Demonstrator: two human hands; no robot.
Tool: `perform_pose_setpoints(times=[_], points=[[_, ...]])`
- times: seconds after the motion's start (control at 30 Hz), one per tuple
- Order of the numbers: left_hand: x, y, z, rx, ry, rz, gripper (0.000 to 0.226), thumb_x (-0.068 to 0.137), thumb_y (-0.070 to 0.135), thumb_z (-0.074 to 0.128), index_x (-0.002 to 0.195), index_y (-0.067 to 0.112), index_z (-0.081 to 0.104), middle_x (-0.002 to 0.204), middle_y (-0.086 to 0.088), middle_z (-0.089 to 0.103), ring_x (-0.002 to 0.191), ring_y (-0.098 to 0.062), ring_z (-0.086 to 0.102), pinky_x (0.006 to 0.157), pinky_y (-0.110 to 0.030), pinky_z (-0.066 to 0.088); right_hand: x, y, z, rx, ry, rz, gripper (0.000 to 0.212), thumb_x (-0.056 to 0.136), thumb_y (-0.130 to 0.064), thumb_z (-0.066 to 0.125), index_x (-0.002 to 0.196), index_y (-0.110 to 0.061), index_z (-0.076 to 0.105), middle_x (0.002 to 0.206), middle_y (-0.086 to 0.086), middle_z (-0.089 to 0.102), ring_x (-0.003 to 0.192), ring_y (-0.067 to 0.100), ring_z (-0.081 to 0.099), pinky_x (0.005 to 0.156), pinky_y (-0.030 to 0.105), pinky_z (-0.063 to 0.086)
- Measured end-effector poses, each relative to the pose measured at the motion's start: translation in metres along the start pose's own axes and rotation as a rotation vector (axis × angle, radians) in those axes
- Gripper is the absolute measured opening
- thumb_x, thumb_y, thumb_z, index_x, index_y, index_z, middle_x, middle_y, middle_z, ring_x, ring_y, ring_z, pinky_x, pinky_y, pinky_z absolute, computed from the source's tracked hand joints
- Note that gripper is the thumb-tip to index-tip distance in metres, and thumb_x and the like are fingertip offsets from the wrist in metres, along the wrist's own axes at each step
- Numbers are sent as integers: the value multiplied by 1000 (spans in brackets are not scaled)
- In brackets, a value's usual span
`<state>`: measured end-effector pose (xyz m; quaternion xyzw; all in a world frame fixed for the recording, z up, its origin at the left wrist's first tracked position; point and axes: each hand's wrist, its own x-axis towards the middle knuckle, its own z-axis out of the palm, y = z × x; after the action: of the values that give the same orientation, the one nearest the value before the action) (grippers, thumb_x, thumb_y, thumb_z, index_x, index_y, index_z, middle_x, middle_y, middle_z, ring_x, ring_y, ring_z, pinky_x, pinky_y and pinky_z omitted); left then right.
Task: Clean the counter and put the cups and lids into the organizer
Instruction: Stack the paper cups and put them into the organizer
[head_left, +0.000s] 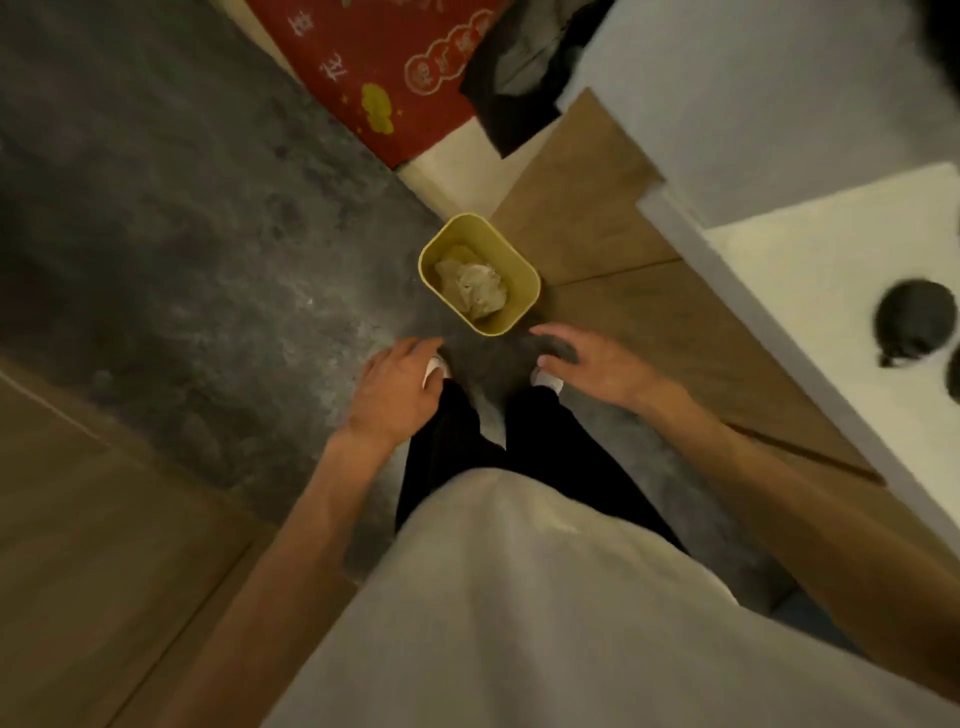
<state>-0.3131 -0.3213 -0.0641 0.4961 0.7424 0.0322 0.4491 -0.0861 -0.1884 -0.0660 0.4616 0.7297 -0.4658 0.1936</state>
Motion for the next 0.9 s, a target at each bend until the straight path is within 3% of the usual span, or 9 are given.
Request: perform_pose_setpoints(times=[0.1, 0.23, 0.37, 0.53, 0.8, 0.9], points=[[-10, 36, -23, 24, -1, 112, 46, 98, 19, 51, 143, 12, 47, 142, -17, 52, 127, -37, 51, 107, -47, 41, -52, 5, -19, 20, 50, 73, 42, 97, -31, 55, 138, -22, 51, 139, 4, 55, 120, 20, 55, 102, 32, 42], [3, 101, -35, 301, -36, 339, 42, 99, 26, 47, 141, 20, 47, 140, -10, 53, 124, -34, 51, 102, -48, 43, -110, 29, -35, 39, 211, 141, 43, 96, -26, 55, 138, -18, 50, 132, 7, 58, 118, 25, 55, 98, 34, 43], [19, 177, -34, 525, -58, 562, 38, 99, 30, 43, 135, 20, 51, 136, -7, 56, 120, -30, 53, 96, -46, 45, -176, 56, -40, 113, 393, 253, 60, 94, -38, 57, 148, -23, 35, 145, 6, 48, 130, 25, 45, 107, 41, 38], [21, 261, -21, 600, -163, 821, 41, 101, 30, 43, 141, 21, 47, 141, -4, 54, 121, -25, 54, 96, -41, 47, -238, 76, -29, 295, 630, 413, 61, 95, -43, 52, 150, -27, 30, 150, 2, 41, 137, 20, 37, 113, 38, 30], [24, 346, 13, 697, -269, 981, 43, 102, 31, 40, 144, 25, 44, 140, -1, 54, 118, -24, 56, 96, -43, 49, -290, 115, -1, 601, 887, 646, 52, 95, -46, 50, 144, -32, 40, 146, -4, 46, 133, 12, 41, 104, 24, 30], [35, 364, 25, 697, -310, 948, 41, 101, 32, 42, 142, 29, 44, 138, 1, 56, 114, -22, 58, 96, -43, 51, -297, 136, -13, 655, 916, 669, 49, 95, -47, 51, 141, -34, 44, 143, -4, 50, 130, 12, 44, 105, 28, 36]])
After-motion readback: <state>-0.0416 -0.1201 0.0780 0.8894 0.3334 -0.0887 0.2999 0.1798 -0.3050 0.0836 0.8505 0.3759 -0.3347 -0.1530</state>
